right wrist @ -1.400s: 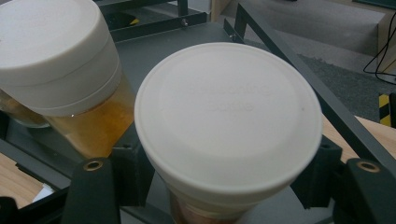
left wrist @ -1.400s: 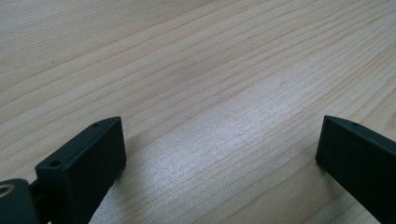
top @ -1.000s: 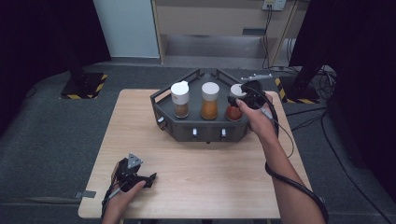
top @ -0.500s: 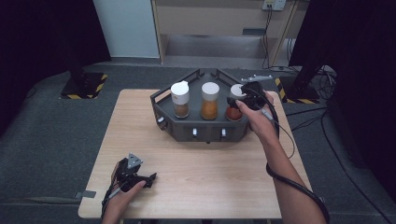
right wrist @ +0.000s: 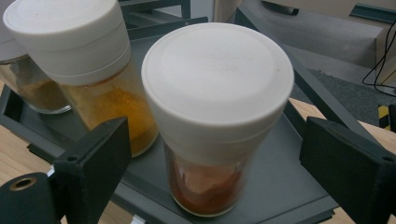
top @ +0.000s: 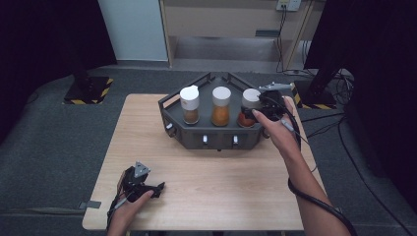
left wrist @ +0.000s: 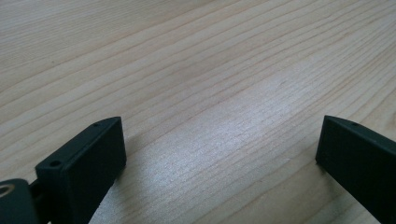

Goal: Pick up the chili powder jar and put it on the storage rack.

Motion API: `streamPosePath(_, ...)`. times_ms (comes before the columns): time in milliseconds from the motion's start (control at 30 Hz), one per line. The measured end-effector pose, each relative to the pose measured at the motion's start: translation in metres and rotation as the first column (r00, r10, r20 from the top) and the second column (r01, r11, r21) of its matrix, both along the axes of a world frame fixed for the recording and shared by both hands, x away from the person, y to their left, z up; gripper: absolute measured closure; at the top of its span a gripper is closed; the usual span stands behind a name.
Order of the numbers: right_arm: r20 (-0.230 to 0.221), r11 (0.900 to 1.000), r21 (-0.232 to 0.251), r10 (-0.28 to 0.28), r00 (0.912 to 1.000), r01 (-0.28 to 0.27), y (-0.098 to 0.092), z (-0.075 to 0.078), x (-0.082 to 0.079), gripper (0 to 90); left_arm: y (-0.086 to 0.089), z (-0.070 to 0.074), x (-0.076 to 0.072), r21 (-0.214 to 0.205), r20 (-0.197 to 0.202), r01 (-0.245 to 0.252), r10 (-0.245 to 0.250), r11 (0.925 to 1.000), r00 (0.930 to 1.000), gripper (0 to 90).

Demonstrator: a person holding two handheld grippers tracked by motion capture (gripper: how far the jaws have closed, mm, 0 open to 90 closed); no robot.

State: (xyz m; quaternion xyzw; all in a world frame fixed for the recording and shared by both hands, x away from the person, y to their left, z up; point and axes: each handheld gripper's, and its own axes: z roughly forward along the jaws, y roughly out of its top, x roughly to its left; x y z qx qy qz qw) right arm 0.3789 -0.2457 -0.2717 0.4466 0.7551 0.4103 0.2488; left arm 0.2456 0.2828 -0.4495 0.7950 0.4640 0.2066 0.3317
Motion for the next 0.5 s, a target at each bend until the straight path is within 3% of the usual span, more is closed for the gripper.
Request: streamPosePath(500, -0.002, 0.9999, -0.008, 0.012, 0.9999, -0.012, -0.016, 0.004, -0.019, 6.5, 0.0, 0.0, 0.0, 0.0, 0.0, -0.001, 0.001, 1.0, 1.0, 0.0)
